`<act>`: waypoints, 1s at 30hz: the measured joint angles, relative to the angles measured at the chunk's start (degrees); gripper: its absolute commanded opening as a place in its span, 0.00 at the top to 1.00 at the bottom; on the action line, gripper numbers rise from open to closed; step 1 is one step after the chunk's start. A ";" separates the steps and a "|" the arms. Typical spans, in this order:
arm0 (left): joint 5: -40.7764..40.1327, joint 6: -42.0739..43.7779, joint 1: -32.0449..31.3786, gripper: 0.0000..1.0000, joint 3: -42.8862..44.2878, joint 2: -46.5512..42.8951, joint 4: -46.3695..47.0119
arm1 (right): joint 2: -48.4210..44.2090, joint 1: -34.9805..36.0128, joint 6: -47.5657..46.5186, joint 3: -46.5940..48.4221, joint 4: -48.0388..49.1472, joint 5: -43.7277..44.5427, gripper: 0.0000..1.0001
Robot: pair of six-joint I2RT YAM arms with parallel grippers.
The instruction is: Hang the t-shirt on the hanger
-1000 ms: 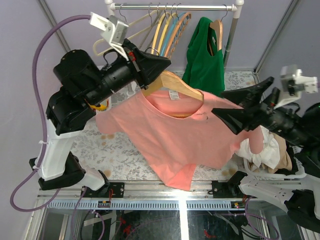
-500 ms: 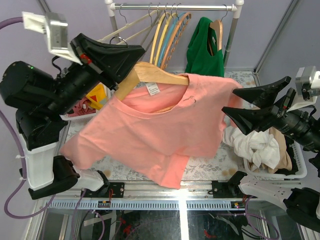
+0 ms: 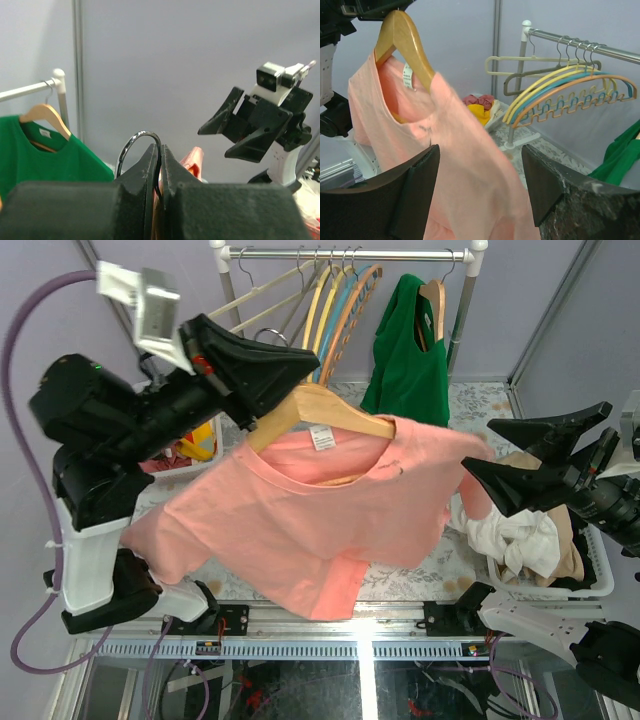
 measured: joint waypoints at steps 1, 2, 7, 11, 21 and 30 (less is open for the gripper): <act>0.72 -0.28 0.00 1.00 -0.44 0.42 -0.42 | 0.00 0.00 -0.22 -0.07 -0.22 0.24 0.26; 1.40 -0.63 0.00 1.00 -0.85 0.96 -0.96 | 0.00 0.00 -0.48 -0.13 -0.66 0.66 0.26; 5.31 -1.73 0.00 1.00 -2.34 3.37 -4.07 | 0.00 0.00 -1.51 -1.05 -2.64 1.53 0.26; 8.48 -2.40 0.00 1.00 -3.41 4.52 -5.53 | 0.15 0.00 -1.66 -2.64 -3.72 0.09 0.26; 15.72 -2.97 0.02 1.00 -3.82 6.69 -6.21 | 1.36 0.00 -1.38 -9.77 -5.44 -9.33 0.27; 18.78 -2.99 0.00 1.00 -5.33 6.93 -5.88 | 1.33 0.00 -0.55 -12.50 -5.70 -15.37 0.26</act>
